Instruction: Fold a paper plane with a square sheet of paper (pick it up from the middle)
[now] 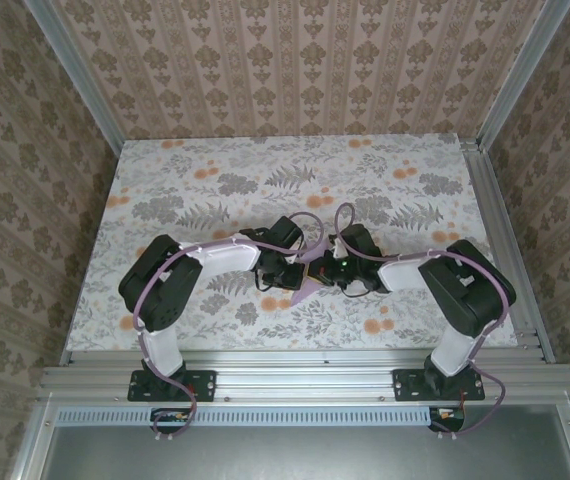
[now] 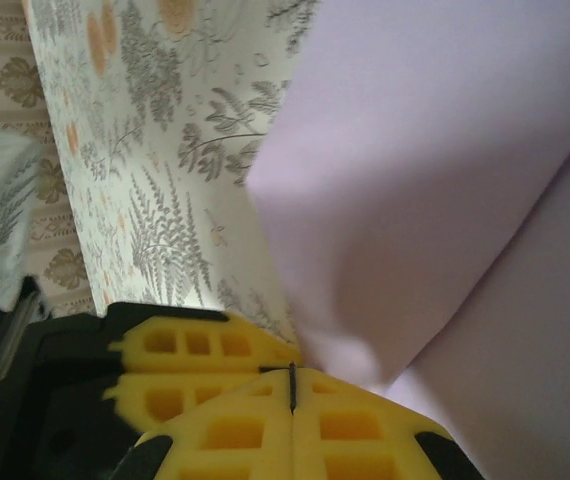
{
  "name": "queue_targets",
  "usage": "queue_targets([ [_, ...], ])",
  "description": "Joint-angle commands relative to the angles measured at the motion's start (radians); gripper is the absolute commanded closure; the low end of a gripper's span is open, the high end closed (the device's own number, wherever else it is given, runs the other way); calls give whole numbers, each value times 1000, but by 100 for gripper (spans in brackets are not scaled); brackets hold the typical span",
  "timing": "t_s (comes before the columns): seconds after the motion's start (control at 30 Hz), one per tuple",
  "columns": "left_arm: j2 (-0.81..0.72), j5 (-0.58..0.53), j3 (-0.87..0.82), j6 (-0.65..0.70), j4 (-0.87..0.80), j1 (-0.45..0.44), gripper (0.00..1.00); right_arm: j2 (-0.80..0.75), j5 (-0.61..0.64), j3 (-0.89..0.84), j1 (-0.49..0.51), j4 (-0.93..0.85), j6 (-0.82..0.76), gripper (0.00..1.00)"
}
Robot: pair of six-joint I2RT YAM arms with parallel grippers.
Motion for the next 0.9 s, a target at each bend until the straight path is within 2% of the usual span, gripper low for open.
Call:
queue_targets([
  [0.0, 63, -69, -47, 34, -51, -14, 91, 43, 5, 0, 10, 59, 41, 100],
  [0.17, 62, -68, -44, 35, -47, -16, 91, 85, 15, -2, 10, 47, 25, 100],
  [0.33, 45, -61, -41, 34, -46, -17, 90, 82, 72, 9, 11, -113, -51, 100],
  [0.5, 2, -41, -14, 21, -50, -19, 87, 107, 109, 4, 13, -168, -90, 100],
  [0.77, -77, -66, 64, 27, -113, -19, 73, 141, 143, -6, 13, -207, -134, 100],
  [0.87, -105, -78, 79, 23, -123, -19, 71, 146, 146, -2, 12, -216, -143, 100],
])
